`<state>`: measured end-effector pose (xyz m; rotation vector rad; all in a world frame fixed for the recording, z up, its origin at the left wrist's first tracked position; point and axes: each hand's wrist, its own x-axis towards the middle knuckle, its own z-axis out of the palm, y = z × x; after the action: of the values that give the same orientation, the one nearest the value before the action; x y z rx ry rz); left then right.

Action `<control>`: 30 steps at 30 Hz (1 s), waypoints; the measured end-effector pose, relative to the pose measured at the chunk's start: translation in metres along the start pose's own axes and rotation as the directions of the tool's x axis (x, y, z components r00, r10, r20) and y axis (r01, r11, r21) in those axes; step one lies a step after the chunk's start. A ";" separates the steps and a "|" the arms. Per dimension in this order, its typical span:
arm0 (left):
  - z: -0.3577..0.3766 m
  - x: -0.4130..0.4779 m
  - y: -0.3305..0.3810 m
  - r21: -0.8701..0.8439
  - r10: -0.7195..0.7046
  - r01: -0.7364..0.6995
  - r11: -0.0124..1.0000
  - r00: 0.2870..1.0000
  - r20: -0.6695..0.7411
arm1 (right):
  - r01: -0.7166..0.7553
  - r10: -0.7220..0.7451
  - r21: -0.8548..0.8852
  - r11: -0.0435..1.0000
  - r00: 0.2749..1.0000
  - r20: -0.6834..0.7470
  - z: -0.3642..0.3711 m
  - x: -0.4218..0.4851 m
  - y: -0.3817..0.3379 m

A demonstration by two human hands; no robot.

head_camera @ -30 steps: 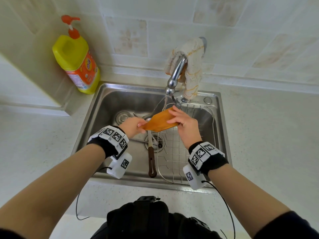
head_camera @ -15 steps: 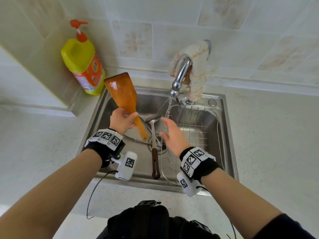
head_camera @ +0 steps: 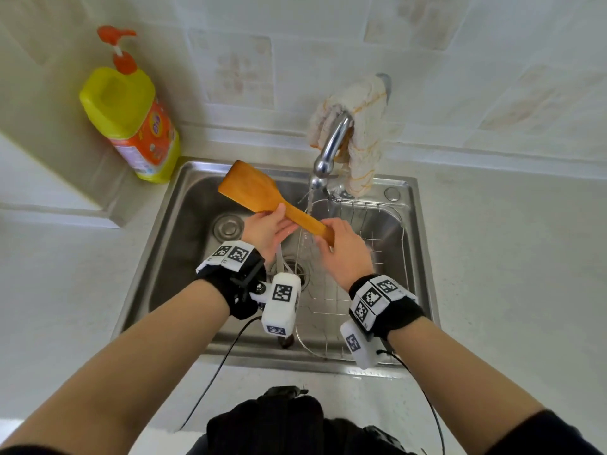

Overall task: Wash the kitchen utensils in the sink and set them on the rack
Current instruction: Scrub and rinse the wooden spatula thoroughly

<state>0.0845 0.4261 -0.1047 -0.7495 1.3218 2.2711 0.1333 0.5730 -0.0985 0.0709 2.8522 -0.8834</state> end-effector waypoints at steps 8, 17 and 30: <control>0.001 0.009 0.011 -0.097 0.018 -0.039 0.994 0.978 -0.208 | -0.102 0.106 -0.064 0.993 0.993 0.060 0.005 -0.003 0.040; 0.021 -0.002 0.003 0.216 0.153 -0.131 0.968 0.984 -0.089 | -0.206 0.206 -0.029 0.978 0.945 0.254 0.009 0.004 0.061; -0.029 0.016 0.103 0.727 0.439 -0.095 0.680 0.847 -0.300 | 0.164 -0.166 -0.042 0.986 0.983 -0.073 -0.050 0.110 -0.046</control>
<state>0.0188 0.3536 -0.0581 -0.8555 2.4684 1.5694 0.0141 0.5636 -0.0497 -0.1413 2.9788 -0.8766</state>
